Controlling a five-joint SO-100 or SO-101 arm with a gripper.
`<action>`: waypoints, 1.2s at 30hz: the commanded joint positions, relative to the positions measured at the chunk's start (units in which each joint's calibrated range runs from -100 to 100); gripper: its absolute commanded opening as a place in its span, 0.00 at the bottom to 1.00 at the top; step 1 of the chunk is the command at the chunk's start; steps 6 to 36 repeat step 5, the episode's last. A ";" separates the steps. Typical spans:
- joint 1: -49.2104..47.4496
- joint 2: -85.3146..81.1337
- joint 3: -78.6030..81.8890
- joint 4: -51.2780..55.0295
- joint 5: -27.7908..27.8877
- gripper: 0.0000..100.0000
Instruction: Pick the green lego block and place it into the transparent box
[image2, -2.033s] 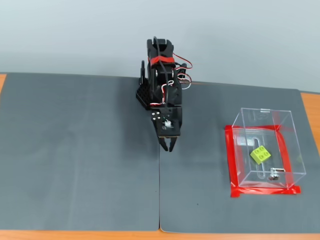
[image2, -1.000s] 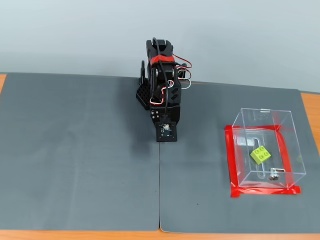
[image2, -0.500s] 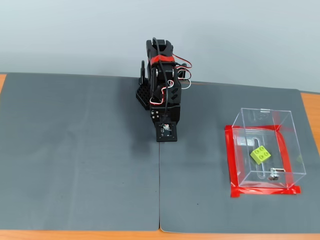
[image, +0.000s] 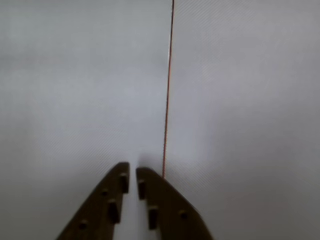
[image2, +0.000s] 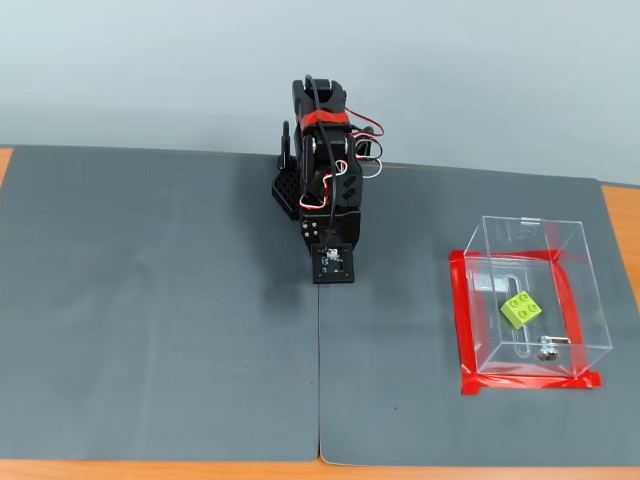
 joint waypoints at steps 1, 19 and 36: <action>-0.02 0.25 -3.73 0.06 -0.04 0.02; -0.02 0.25 -3.73 0.06 -0.04 0.02; -0.02 0.25 -3.73 0.06 -0.04 0.02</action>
